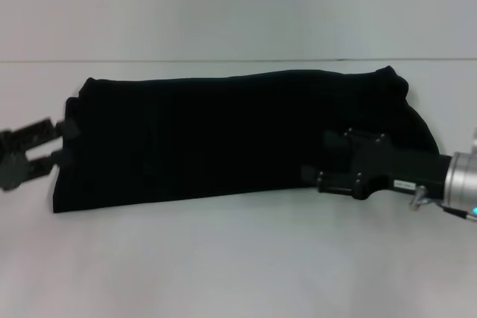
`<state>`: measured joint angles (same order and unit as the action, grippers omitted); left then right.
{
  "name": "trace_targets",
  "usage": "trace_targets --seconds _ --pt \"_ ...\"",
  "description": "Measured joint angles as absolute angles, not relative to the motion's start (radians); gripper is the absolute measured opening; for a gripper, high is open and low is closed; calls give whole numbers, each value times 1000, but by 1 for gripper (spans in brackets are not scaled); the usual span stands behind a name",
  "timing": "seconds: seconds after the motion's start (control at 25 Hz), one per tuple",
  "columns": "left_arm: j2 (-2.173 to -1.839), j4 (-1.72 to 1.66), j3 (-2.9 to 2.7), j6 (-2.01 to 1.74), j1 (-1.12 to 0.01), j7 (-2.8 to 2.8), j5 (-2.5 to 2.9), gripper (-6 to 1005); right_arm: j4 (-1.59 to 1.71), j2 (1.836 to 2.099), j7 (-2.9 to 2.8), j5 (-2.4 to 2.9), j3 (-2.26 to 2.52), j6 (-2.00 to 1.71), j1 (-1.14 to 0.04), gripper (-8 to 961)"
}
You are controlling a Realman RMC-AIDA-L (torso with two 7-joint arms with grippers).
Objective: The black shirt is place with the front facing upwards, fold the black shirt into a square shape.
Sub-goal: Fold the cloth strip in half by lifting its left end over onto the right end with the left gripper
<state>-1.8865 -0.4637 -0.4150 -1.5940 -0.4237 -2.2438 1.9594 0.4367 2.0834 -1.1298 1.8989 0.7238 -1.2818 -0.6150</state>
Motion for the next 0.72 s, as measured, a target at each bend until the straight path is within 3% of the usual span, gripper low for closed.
trace_targets --seconds 0.12,0.72 --pt "-1894 -475 -414 -1558 -405 -2234 2012 807 415 2093 -1117 1905 727 -1243 -625 848" --pt "-1890 -460 -419 -1408 -404 -2387 2148 800 400 2092 -1112 1901 729 -1227 -636 847"
